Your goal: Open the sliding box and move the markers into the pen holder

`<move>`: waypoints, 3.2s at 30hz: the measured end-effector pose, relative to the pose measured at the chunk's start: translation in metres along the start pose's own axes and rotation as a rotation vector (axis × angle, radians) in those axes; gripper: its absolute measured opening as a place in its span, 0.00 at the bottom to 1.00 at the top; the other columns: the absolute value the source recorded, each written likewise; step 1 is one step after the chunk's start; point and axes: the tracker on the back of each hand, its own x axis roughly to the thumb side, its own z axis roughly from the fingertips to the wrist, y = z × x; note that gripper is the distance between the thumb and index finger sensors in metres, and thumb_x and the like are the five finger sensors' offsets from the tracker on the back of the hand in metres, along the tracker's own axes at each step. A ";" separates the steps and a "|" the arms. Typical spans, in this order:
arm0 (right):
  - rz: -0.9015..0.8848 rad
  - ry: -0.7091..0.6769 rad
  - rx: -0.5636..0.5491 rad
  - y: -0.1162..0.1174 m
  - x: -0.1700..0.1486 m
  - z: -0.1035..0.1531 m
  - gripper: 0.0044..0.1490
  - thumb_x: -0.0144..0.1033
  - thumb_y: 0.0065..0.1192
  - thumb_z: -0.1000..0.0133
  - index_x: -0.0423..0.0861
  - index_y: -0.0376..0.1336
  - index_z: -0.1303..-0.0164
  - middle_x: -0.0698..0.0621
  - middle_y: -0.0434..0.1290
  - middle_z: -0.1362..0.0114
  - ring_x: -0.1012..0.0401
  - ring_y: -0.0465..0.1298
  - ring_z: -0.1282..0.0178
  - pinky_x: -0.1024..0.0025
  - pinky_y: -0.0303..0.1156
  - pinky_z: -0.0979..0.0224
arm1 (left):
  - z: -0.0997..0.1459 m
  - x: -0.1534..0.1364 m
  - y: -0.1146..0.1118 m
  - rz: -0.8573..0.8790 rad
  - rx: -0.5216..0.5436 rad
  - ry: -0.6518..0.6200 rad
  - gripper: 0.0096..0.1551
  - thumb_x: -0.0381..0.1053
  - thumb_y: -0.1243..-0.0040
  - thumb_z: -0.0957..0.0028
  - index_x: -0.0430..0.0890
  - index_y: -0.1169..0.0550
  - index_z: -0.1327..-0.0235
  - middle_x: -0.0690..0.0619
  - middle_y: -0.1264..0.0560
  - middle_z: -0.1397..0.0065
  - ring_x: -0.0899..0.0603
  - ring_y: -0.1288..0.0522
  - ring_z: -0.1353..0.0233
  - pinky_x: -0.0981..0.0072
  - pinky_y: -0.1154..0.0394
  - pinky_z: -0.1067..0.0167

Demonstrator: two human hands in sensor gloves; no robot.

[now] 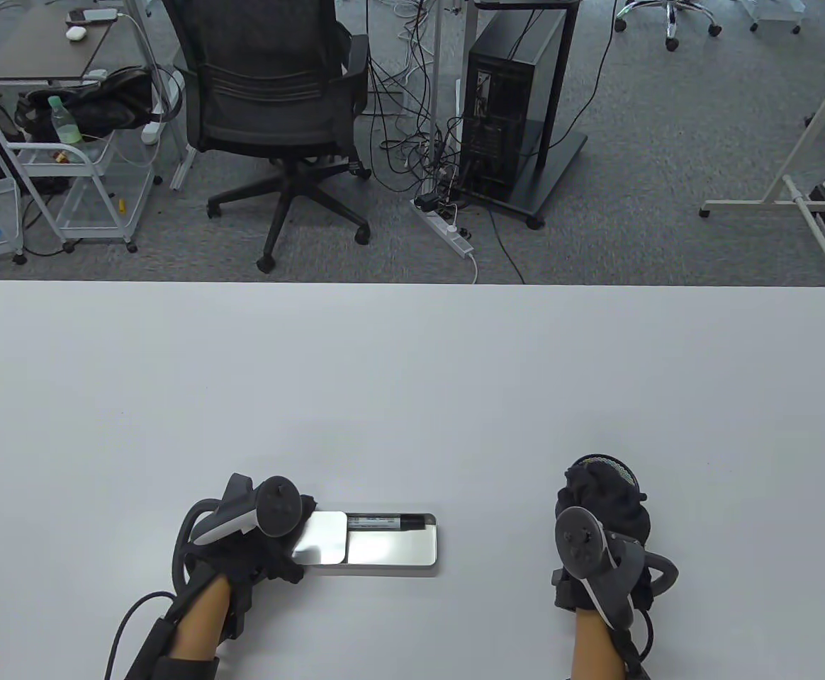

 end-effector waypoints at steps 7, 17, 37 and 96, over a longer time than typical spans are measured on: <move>0.014 0.003 0.029 0.003 -0.001 0.000 0.24 0.39 0.68 0.51 0.51 0.71 0.44 0.49 0.71 0.30 0.50 0.75 0.34 0.51 0.70 0.30 | 0.000 0.000 0.000 0.000 0.000 0.000 0.49 0.70 0.40 0.52 0.62 0.51 0.24 0.51 0.52 0.15 0.41 0.51 0.19 0.40 0.50 0.24; 0.028 0.001 0.065 0.008 0.000 0.000 0.29 0.41 0.69 0.51 0.46 0.70 0.40 0.46 0.70 0.28 0.48 0.75 0.33 0.50 0.68 0.28 | 0.000 0.000 0.000 0.000 0.000 0.000 0.49 0.70 0.40 0.52 0.62 0.51 0.24 0.51 0.52 0.15 0.41 0.51 0.19 0.40 0.50 0.24; -0.099 -0.512 0.107 0.012 0.115 0.038 0.34 0.47 0.69 0.53 0.51 0.66 0.36 0.48 0.65 0.24 0.47 0.69 0.28 0.48 0.66 0.27 | 0.000 0.000 0.000 0.000 0.000 0.000 0.49 0.69 0.40 0.52 0.62 0.51 0.24 0.51 0.52 0.15 0.41 0.51 0.19 0.40 0.50 0.24; 0.227 -0.750 0.477 0.070 0.182 0.070 0.17 0.31 0.84 0.63 0.50 0.81 0.64 0.51 0.71 0.34 0.53 0.73 0.36 0.49 0.68 0.31 | 0.000 0.000 0.000 0.004 0.000 0.000 0.49 0.70 0.40 0.53 0.62 0.51 0.24 0.51 0.52 0.15 0.41 0.51 0.19 0.40 0.50 0.24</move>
